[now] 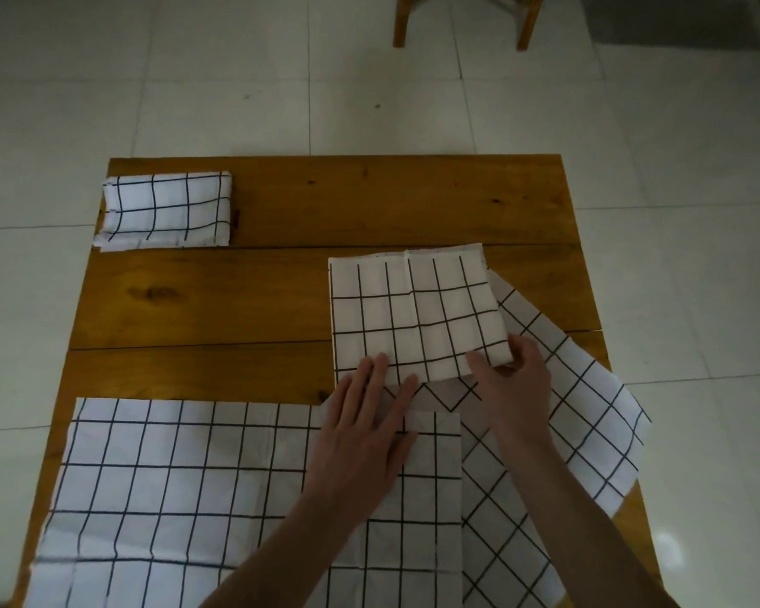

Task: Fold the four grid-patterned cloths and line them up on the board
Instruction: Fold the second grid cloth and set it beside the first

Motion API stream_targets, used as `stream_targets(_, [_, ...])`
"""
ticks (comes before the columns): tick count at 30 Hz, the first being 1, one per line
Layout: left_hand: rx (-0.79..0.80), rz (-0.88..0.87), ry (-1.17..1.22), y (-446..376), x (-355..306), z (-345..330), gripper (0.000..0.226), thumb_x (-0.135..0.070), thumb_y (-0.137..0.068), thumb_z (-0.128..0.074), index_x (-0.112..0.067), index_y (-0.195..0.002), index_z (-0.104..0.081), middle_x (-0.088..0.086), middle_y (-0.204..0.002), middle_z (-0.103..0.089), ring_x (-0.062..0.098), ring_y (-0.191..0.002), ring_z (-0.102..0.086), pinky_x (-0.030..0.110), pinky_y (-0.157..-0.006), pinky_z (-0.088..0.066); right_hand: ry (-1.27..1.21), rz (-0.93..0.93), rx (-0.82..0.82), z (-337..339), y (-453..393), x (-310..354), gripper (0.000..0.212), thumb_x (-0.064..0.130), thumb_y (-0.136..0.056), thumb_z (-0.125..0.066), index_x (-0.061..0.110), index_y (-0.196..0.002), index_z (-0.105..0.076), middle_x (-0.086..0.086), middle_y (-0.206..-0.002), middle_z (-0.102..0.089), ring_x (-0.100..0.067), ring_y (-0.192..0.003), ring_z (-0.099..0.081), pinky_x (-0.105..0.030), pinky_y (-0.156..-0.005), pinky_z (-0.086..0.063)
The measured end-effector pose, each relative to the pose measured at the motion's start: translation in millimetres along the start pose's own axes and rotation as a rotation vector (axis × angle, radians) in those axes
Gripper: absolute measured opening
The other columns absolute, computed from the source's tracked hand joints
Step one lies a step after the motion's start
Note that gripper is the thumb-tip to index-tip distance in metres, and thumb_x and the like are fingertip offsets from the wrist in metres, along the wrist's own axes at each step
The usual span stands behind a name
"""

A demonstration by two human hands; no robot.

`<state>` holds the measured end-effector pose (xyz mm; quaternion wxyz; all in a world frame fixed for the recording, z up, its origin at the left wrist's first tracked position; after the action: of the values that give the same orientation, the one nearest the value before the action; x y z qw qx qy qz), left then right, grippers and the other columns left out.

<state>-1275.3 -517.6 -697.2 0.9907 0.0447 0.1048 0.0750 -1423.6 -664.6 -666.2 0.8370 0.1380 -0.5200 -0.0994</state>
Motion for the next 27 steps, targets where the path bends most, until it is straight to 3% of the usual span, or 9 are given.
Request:
stream_targets(4, [0.012, 0.012, -0.004, 0.9, 0.9, -2.3, 0.064, -0.053, -0.110, -0.027, -0.027, -0.166, -0.012, 0.016, -0.173, -0.003, 0.033, -0.160, -0.002, 0.052, -0.126, -0.022, 0.000, 0.111, 0.016, -3.1, 9.4, 13.1, 0.013, 0.013, -0.091, -0.074, 0.017, -0.102, -0.069, 0.006, -0.081, -0.071, 0.000, -0.069, -0.064, -0.014, -0.061, -0.050])
stream_targets(8, [0.002, 0.001, 0.015, 0.9, 0.4, 0.1, 0.062, -0.054, -0.110, -0.023, -0.027, -0.166, -0.013, 0.016, -0.173, -0.004, 0.032, -0.160, -0.002, 0.050, -0.126, -0.016, 0.000, 0.228, 0.041, -11.5, 22.9, 23.7, 0.005, 0.018, -0.096, -0.069, 0.021, -0.101, -0.068, 0.001, -0.089, -0.070, -0.014, -0.078, -0.067, -0.026, -0.064, -0.055])
stream_targets(11, [-0.007, -0.005, 0.061, 1.9, 1.3, 2.3, 0.061, -0.053, -0.110, -0.022, -0.027, -0.166, -0.015, 0.014, -0.173, -0.005, 0.030, -0.161, -0.003, 0.051, -0.127, -0.019, 0.130, 0.455, 0.063, -23.9, 37.4, 41.3, 0.011, 0.015, -0.100, -0.064, 0.014, -0.109, -0.069, 0.001, -0.096, -0.057, -0.013, -0.079, -0.060, -0.025, -0.063, -0.051])
stream_targets(14, [-0.054, -0.006, 0.147, 4.1, 2.1, 9.9, 0.064, -0.045, -0.110, -0.033, -0.019, -0.166, -0.017, 0.011, -0.173, -0.009, 0.027, -0.161, -0.006, 0.051, -0.126, -0.026, 0.378, 0.695, 0.076, -41.5, 53.7, 53.3, 0.036, 0.024, -0.105, -0.056, 0.016, -0.139, -0.063, 0.004, -0.111, -0.052, -0.008, -0.095, -0.052, -0.015, -0.078, -0.046])
stream_targets(17, [-0.138, 0.065, 0.191, 9.5, 6.9, 19.5, 0.066, -0.040, -0.108, -0.040, -0.010, -0.164, -0.021, 0.012, -0.171, -0.019, 0.025, -0.160, -0.015, 0.049, -0.126, -0.026, 0.530, 0.817, 0.131, -60.1, 64.3, 54.6, 0.043, 0.029, -0.105, -0.049, 0.019, -0.145, -0.058, 0.000, -0.139, -0.051, -0.020, -0.124, -0.050, -0.034, -0.096, -0.052])
stream_targets(20, [-0.228, 0.165, 0.231, 17.3, 16.1, 25.2, 0.065, -0.038, -0.106, -0.042, -0.005, -0.160, -0.025, 0.014, -0.165, -0.033, 0.026, -0.154, -0.029, 0.045, -0.125, -0.028, 0.685, 0.876, 0.233, -82.0, 71.6, 44.9, 0.048, 0.029, -0.105, -0.042, 0.020, -0.151, -0.050, -0.004, -0.159, -0.040, -0.023, -0.148, -0.036, -0.044, -0.114, -0.041])
stream_targets(23, [-0.277, 0.220, 0.270, 24.7, 25.9, 26.2, 0.068, -0.035, -0.104, -0.050, -0.004, -0.159, -0.025, 0.015, -0.160, -0.041, 0.024, -0.150, -0.036, 0.042, -0.123, -0.032, 0.755, 0.888, 0.341, -99.4, 73.1, 25.8, 0.051, 0.031, -0.106, -0.040, 0.019, -0.155, -0.043, -0.005, -0.166, -0.032, -0.023, -0.156, -0.023, -0.047, -0.119, -0.037])
stream_targets(27, [-0.311, 0.211, 0.278, 29.7, 31.9, 27.8, 0.075, -0.027, -0.099, -0.058, -0.006, -0.161, -0.020, 0.011, -0.158, -0.043, 0.024, -0.147, -0.039, 0.040, -0.122, -0.033, 0.809, 0.860, 0.345, -108.0, 69.7, 10.4, 0.049, 0.035, -0.108, -0.042, 0.019, -0.154, -0.045, -0.006, -0.167, -0.032, -0.024, -0.157, -0.020, -0.048, -0.118, -0.038])
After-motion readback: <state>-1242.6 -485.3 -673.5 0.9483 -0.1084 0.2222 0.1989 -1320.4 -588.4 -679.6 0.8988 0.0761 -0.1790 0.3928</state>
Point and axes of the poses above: each hand's wrist, its own y-axis away from the middle knuckle, its own z-axis out of the back of the hand, x = y × z, the point moved 8 cm from there along -y, towards the middle knuckle
